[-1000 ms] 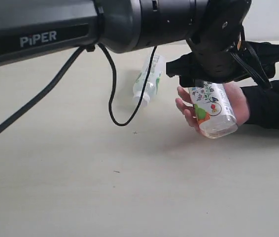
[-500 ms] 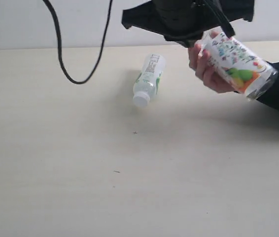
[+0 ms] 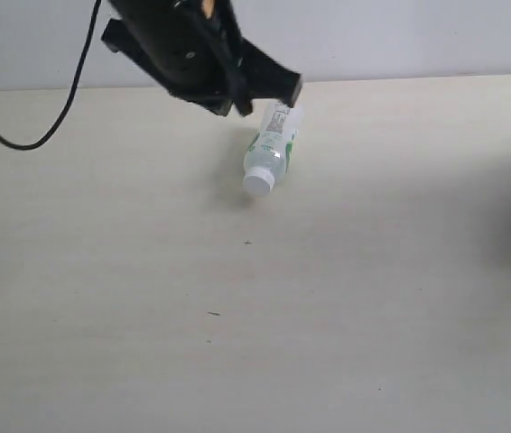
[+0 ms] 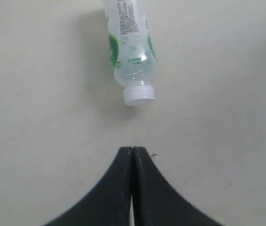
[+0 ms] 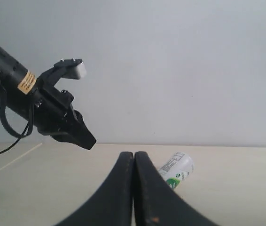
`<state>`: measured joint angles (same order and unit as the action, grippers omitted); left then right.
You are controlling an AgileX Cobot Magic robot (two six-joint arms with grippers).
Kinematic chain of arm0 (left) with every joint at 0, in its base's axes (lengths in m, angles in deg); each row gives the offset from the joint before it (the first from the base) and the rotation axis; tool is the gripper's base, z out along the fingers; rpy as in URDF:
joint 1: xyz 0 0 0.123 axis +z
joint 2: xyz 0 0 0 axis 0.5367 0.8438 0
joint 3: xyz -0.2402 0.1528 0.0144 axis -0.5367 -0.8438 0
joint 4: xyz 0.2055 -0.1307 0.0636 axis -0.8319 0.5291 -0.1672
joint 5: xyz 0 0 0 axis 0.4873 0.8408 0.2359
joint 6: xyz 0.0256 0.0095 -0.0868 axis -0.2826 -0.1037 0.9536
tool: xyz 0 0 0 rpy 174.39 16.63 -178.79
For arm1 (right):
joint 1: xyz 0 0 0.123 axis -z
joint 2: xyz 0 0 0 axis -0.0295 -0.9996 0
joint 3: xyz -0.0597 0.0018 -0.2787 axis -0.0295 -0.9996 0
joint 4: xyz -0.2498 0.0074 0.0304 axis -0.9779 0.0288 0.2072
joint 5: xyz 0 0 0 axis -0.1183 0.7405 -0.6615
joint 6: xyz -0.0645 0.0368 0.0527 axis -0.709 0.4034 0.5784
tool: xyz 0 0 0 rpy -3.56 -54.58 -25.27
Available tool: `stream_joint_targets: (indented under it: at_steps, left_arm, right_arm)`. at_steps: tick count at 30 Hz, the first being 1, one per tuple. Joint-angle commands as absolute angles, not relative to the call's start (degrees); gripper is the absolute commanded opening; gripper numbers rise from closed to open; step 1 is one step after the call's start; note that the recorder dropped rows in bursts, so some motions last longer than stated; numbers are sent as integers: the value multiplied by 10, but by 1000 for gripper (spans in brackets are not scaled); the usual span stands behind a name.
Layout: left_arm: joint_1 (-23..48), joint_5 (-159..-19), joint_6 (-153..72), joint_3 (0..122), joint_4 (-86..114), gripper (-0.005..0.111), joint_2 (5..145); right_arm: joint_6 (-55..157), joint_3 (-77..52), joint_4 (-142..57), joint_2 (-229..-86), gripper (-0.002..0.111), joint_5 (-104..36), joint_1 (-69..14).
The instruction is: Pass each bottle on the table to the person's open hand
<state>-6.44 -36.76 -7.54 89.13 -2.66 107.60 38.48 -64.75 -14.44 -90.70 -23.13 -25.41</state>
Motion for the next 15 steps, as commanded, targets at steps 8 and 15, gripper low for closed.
stream_joint_targets:
  at_steps: [8, 15]
  left_arm:
    - [18, -709, -223, 538, -3, 0, 844]
    - [16, -657, -242, 518, -10, 0, 788]
  right_arm:
    - [384, -650, -145, -904, 0, -232, -256]
    - [384, -650, -145, -904, 0, -232, -256]
